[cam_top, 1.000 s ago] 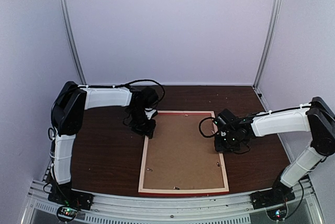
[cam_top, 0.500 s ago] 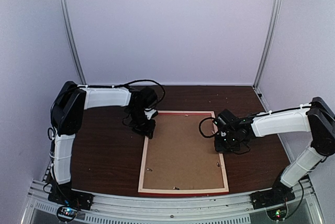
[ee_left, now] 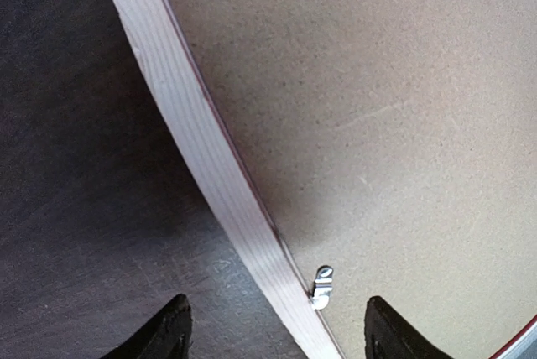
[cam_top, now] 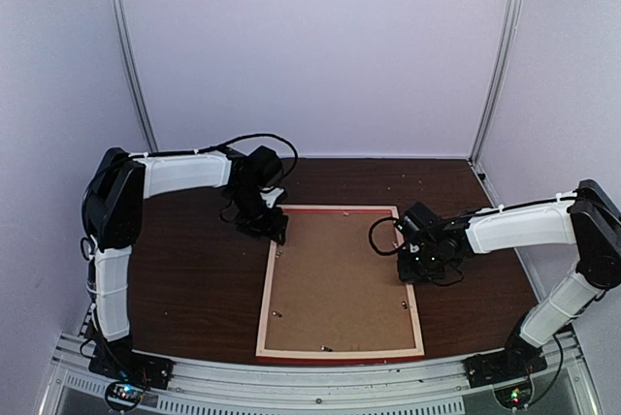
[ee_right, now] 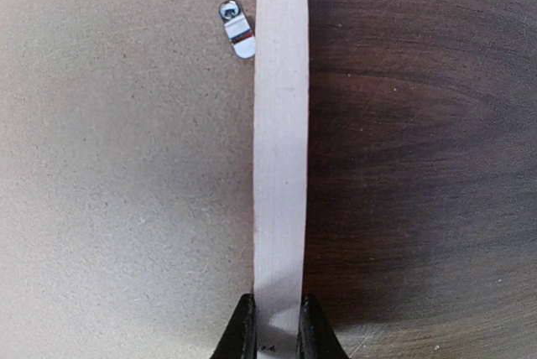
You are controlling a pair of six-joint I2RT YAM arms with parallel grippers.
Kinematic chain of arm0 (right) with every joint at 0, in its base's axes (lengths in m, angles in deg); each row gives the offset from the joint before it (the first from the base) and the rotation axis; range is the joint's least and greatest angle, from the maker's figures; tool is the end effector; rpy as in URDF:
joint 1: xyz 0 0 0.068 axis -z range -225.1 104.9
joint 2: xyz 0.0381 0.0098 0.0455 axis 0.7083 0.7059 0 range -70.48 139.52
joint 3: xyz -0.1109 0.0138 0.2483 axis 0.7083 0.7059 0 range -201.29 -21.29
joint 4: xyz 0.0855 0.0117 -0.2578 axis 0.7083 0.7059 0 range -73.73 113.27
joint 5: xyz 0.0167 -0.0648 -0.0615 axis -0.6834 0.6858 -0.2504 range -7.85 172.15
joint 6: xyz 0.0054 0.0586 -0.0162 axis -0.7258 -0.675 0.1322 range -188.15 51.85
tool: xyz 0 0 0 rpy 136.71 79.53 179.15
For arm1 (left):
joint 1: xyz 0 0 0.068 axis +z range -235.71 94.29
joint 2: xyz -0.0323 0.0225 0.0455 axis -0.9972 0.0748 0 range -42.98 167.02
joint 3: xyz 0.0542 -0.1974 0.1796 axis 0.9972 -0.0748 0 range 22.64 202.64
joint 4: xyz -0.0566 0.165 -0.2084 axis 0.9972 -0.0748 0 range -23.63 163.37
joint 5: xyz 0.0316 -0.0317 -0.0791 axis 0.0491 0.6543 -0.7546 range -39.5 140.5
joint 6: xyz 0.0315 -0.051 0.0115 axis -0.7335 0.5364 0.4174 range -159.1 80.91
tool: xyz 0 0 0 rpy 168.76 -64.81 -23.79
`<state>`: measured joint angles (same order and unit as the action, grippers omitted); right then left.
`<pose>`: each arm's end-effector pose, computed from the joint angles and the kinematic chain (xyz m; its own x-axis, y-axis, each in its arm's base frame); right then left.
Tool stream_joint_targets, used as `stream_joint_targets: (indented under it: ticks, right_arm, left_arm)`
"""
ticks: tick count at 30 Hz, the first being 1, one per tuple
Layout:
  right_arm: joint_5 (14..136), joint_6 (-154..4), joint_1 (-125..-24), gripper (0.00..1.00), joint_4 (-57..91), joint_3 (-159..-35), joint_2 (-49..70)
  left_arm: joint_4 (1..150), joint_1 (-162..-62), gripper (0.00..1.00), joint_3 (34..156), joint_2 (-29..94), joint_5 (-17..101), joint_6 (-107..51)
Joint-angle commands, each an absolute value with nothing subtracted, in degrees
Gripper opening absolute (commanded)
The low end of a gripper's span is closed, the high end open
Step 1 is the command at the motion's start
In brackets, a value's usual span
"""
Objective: Put the photo into the frame
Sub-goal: Press the fastener onto the backboard.
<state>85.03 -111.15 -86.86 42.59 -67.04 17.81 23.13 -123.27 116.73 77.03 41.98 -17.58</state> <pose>0.2136 0.1877 0.1364 -0.9533 0.0621 -0.2956 -0.0020 0.9773 0.2117 0.3421 -0.2716 0.1681 -0.9475 0.2710 -0.1698 0.3047 0.9263 -0.2215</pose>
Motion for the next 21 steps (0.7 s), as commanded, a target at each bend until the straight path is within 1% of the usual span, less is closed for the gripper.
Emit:
stream_joint_targets:
  ticks: [1,21]
  right_arm:
    - [86.32,-111.74,-87.15,0.0,42.06,-66.9,16.0]
    - [86.33,-111.83,-87.16,0.0,42.02,-67.08,16.17]
  left_arm:
    - [22.04,-122.8,0.71,120.05,77.89,43.56,-18.53]
    - [19.11,-122.97,0.71,121.91,82.48,47.5,-17.91]
